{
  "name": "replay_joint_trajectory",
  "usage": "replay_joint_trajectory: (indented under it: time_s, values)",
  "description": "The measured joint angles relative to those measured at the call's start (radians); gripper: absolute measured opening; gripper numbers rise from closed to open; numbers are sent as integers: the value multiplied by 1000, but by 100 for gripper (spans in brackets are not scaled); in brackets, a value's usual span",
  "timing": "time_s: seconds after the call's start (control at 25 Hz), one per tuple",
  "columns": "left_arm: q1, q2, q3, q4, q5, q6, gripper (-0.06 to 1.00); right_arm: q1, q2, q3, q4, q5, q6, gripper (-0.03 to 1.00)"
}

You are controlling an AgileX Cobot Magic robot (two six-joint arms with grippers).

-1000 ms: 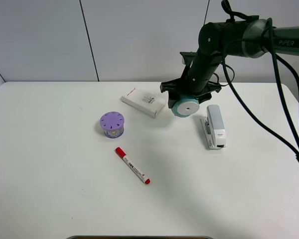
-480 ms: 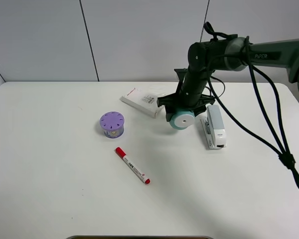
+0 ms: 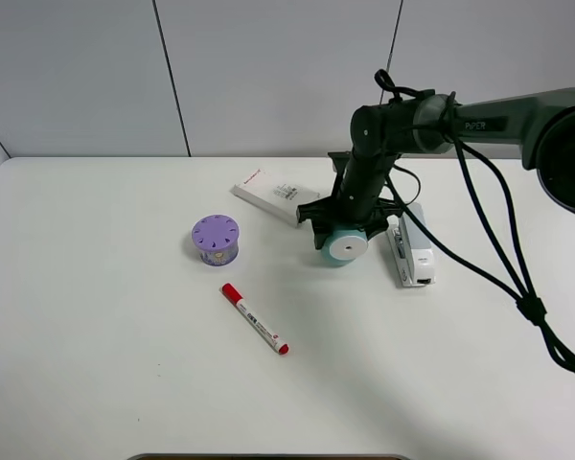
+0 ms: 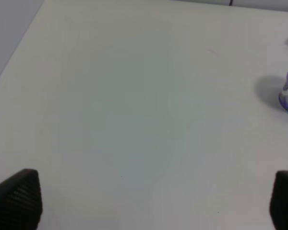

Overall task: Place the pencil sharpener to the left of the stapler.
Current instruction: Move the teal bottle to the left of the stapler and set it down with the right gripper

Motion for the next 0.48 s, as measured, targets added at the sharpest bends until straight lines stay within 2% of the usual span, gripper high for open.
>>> replay_joint_trajectory:
  time_s: [0.48]
  values:
    - [0, 0, 0, 0, 0, 0, 95, 0, 11, 0, 6, -7, 0, 68]
